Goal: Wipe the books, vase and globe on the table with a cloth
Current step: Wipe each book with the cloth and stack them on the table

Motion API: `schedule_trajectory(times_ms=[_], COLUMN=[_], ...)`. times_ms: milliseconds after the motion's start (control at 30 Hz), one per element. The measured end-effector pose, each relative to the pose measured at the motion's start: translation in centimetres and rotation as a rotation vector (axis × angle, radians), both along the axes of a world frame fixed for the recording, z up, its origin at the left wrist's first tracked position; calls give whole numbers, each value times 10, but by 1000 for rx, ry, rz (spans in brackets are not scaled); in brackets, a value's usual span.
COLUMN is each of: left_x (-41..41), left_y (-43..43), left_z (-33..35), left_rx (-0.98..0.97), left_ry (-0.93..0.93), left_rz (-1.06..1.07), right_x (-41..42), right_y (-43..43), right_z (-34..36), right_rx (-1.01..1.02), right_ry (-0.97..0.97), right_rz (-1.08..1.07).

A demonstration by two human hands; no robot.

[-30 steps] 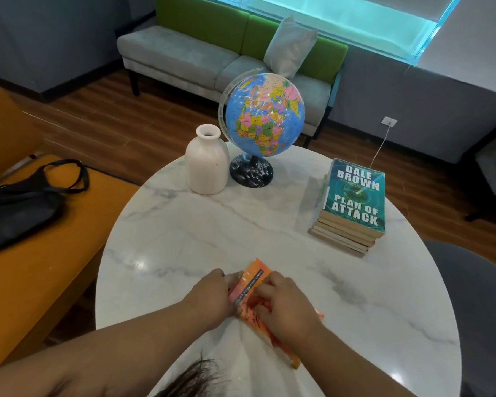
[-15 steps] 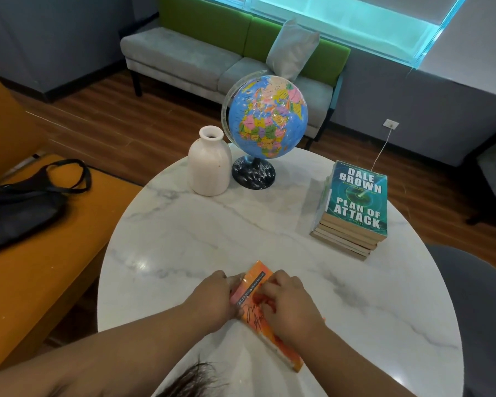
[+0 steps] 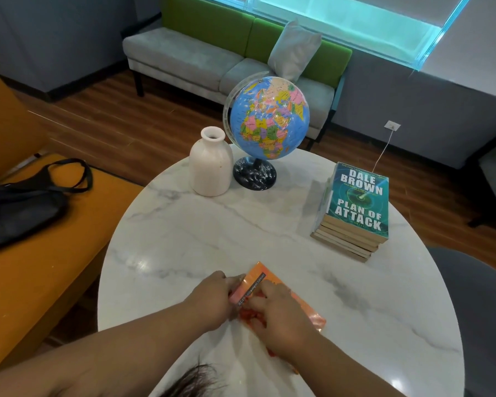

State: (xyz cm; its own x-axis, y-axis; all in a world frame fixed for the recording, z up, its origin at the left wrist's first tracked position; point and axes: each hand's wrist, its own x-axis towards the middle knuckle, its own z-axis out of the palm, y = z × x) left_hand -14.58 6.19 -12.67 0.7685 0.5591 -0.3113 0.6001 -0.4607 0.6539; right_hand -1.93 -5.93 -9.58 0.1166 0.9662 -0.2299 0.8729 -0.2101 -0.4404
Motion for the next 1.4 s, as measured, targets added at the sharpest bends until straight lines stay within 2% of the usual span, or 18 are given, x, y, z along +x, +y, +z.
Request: schedule_trajectory(times_ms=[200,333,400,600,667,800,867,1000,1033,1100,1167,1233,1300,1400], left_x=[0,0,0,-1,-2,-2,-2,-2,-2,-2,-2,-3,-3,-7], left_y=[1,-1,-1,0,-1,0,0,-1,-1,-1,-1,-2,-3,-6], left_z=[1,-2,-1,2,2,4,5,7,7,9,11,12,12,10], left_rx=[-3,-10,-22,-27,-43,-52,-50,-56,-55,-51,-45,-47,-51,-46], left_ry=[19,-37,-27,27,23,20,27,35,39,46,45,37,26,7], left_rz=[-10,21,37,3,12,3,-2,7,6,-1,-5,0,26,133], right_x=[13,-2,2,22,13,-4,10,42,40,24,10,15,28,28], right_y=[9,1,4,11,1,-24,-29,-28,-25,-22,-23,-22,-16,-5], right_z=[2,-2,-1,3,2,-3,-7,-6,-6,-3,-1,0,-2,-3], right_rx=[21,-36,-10,29,0,-9,23,60,44,4,9,-5,10,52], right_ry=[-109,-46,-3,-114,-138,-21,-18,-92,-135,-162,-92,-26,-19,-114], right_rz=[-172,8,20,-243,-182,-4,-92,-458,-457,-312,-120,-45,-124,-316])
